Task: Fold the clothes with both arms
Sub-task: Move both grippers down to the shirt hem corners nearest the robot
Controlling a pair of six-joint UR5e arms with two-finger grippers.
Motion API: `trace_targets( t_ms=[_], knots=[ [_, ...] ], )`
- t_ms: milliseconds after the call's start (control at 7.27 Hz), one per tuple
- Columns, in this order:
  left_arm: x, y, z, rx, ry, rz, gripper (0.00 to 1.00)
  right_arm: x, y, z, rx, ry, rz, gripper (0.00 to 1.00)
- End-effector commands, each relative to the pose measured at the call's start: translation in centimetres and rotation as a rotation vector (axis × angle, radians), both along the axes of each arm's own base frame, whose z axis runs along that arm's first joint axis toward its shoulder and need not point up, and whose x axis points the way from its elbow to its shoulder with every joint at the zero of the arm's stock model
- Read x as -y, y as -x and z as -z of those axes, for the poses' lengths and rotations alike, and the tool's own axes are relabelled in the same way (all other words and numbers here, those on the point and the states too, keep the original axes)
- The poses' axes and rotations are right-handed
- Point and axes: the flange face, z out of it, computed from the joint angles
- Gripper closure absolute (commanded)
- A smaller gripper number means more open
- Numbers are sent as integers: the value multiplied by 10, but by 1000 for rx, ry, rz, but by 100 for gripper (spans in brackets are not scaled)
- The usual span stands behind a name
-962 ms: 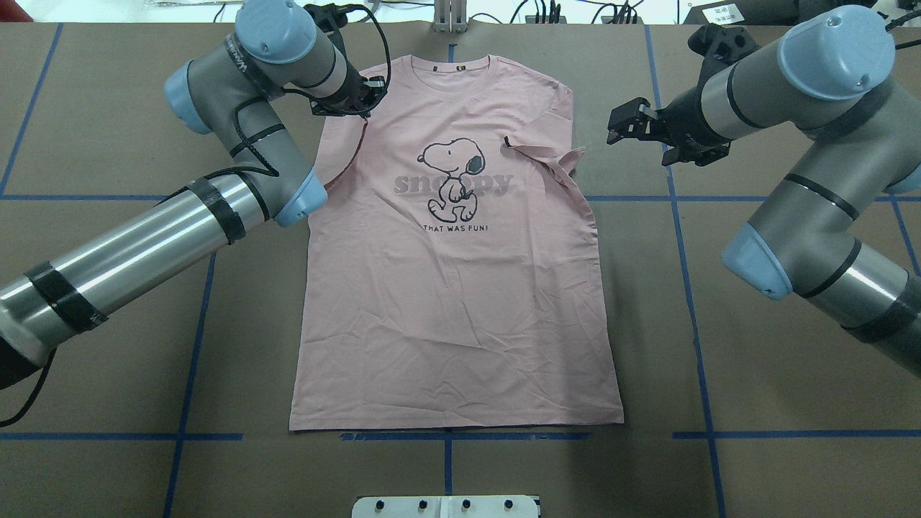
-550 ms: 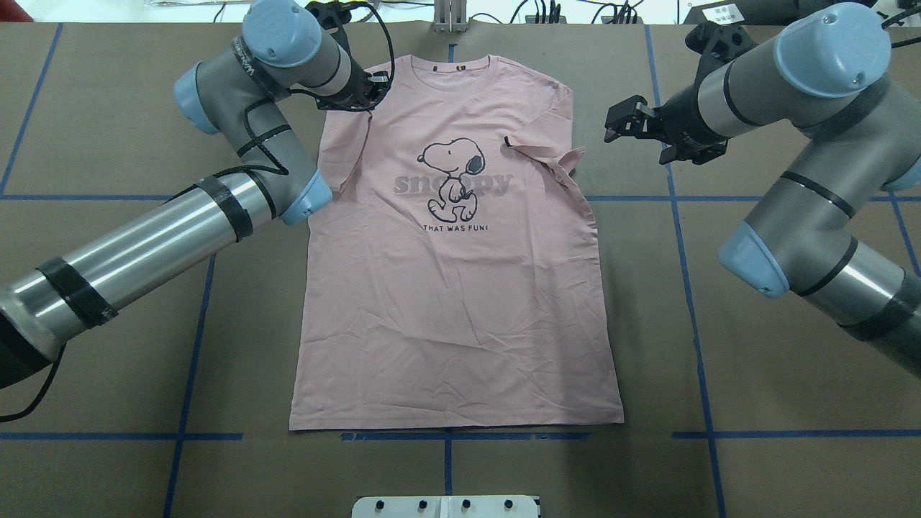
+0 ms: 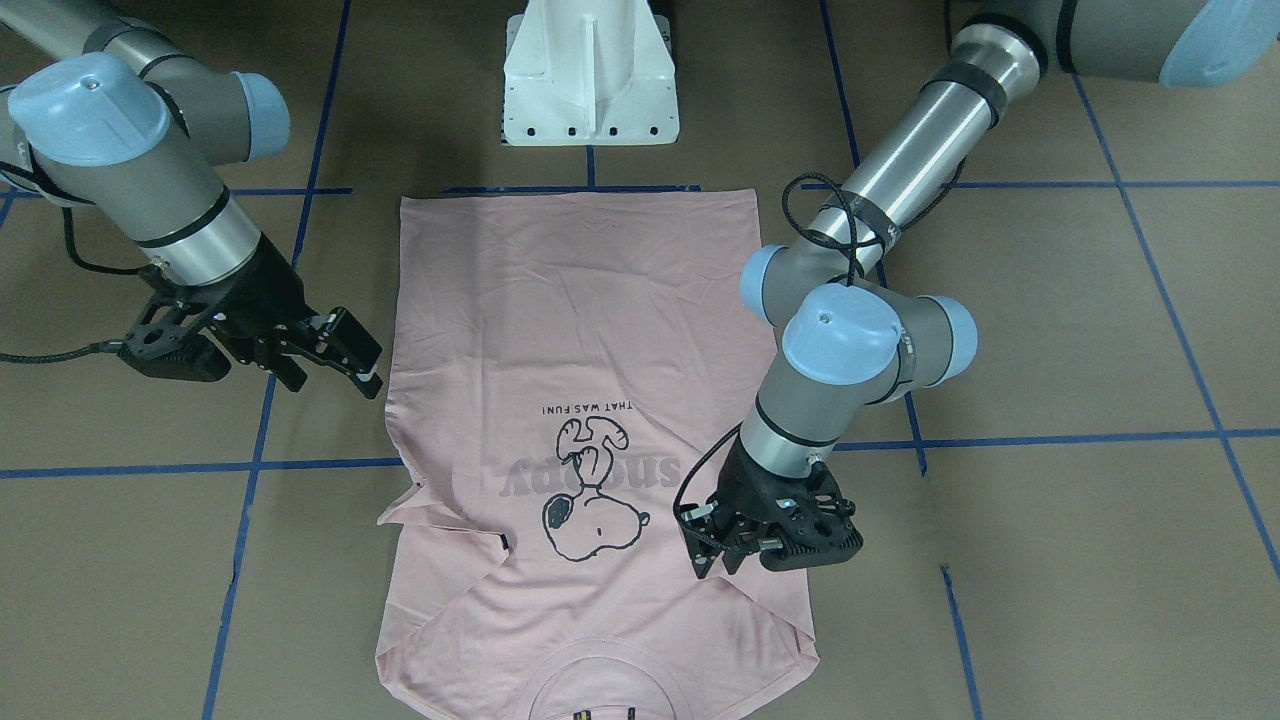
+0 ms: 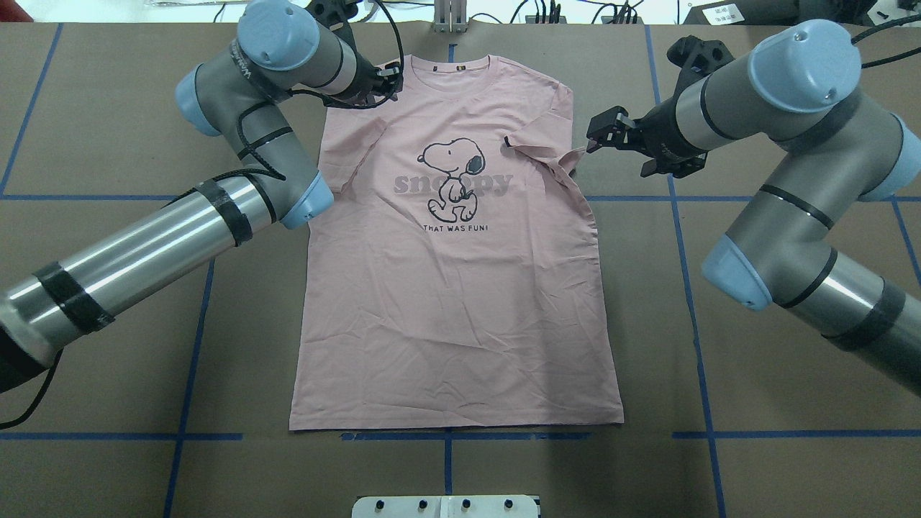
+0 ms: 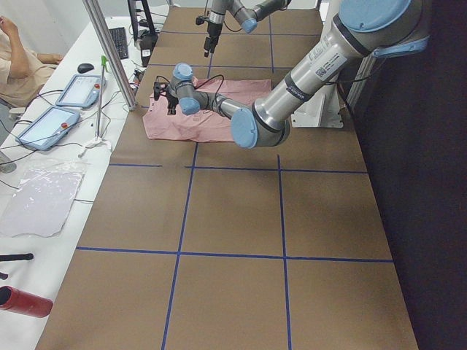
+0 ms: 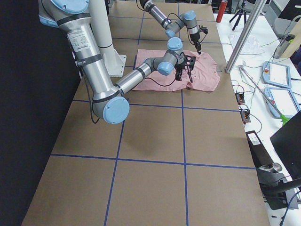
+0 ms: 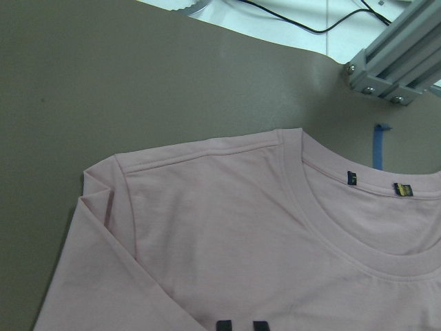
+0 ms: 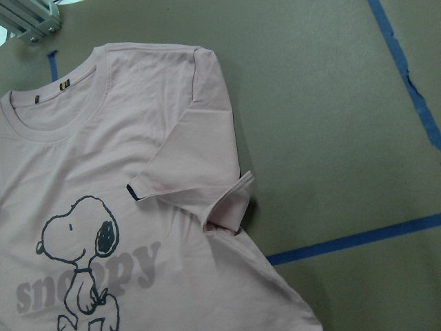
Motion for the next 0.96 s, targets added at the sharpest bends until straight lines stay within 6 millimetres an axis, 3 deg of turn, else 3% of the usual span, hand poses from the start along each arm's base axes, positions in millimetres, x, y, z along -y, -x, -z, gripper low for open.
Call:
trace_targets(
  t_ms=[0, 138, 275, 412, 550, 688, 825],
  knots=[
    [-80, 41, 5, -134, -19, -92, 20, -46, 43, 13, 49, 117, -48, 0],
    [-106, 63, 1, -163, -31, -110, 20, -97, 68, 8, 65, 175, -43, 0],
    [-131, 81, -9, -182, -31, -116, 20, -154, 72, -11, 30, 157, -32, 1],
    [-148, 84, -23, -179, -23, -128, 20, -200, 79, -24, 6, 209, -46, 5],
    [-149, 82, -26, -175, -18, -130, 19, -244, 110, -32, -59, 241, -73, 8],
    [-150, 81, -27, -174, -17, -132, 18, -275, 129, -43, -118, 227, -82, 10],
    [-155, 76, -27, -174, -16, -143, 17, -292, 134, -53, -147, 240, -67, 10]
  ],
)
